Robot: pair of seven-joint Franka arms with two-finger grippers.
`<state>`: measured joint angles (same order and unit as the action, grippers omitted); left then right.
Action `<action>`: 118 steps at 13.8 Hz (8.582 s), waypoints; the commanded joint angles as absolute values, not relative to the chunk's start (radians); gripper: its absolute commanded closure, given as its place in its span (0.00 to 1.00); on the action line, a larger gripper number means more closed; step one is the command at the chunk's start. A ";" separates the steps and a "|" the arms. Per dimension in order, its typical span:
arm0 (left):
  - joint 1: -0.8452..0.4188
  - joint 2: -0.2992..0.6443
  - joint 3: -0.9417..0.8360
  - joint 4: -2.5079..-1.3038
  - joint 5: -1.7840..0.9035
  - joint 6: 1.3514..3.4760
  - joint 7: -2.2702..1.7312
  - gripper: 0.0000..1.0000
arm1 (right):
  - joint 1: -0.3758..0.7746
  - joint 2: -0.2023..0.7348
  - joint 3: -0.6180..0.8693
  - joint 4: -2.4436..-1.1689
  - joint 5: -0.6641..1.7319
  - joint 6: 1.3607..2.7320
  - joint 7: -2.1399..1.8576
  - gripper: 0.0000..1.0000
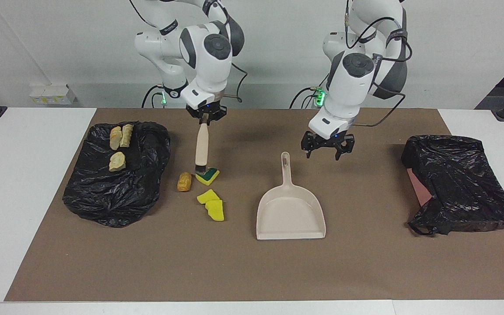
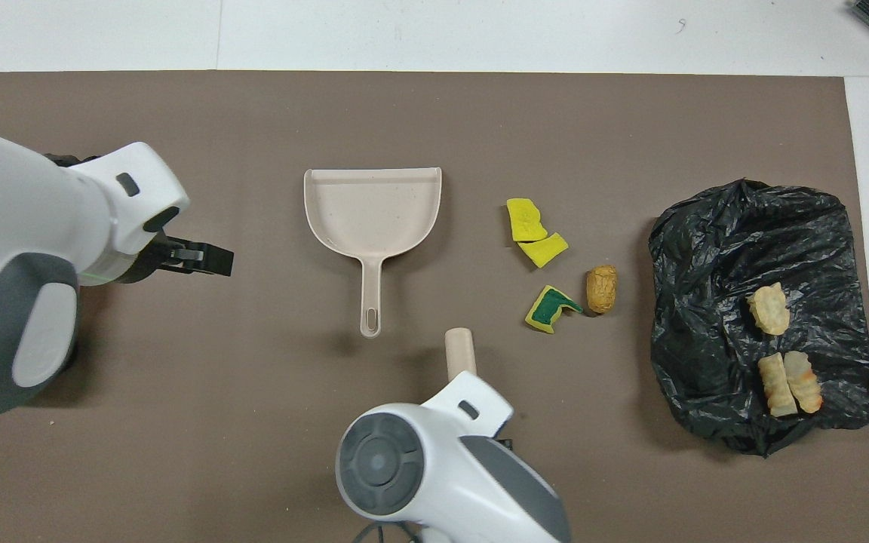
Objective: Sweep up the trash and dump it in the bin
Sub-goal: 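Grasp the dustpan with the left gripper while the right gripper lifts the brush, then sweep the sponges with the right gripper while the left gripper holds the dustpan, then sweep the remaining bread and sponges into the dustpan with the right gripper, then tip the dustpan over the bag with the left gripper while the right gripper withdraws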
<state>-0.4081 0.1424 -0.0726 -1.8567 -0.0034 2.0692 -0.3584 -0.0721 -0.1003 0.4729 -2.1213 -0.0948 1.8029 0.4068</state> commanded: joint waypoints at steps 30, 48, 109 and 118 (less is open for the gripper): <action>-0.331 0.037 -0.049 -1.959 0.026 1.928 0.693 1.00 | -0.049 0.227 0.393 -2.052 -0.197 1.891 0.268 1.00; -0.428 0.026 -0.051 -2.184 0.086 2.151 0.882 1.00 | -0.041 0.147 0.487 -2.180 -0.068 1.928 0.210 1.00; -0.226 0.074 -0.055 -2.136 0.012 2.251 1.136 1.00 | -0.035 0.215 0.808 -1.985 0.206 1.696 0.791 1.00; -0.025 0.075 -0.052 -1.832 -0.034 1.908 1.438 1.00 | -0.028 0.252 0.873 -2.060 0.204 1.848 0.795 1.00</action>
<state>-0.0798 0.0737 -0.0419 -1.8751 -0.0075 1.9601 1.3523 -0.0143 0.2559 0.8625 -2.0460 0.1781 1.8239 0.7998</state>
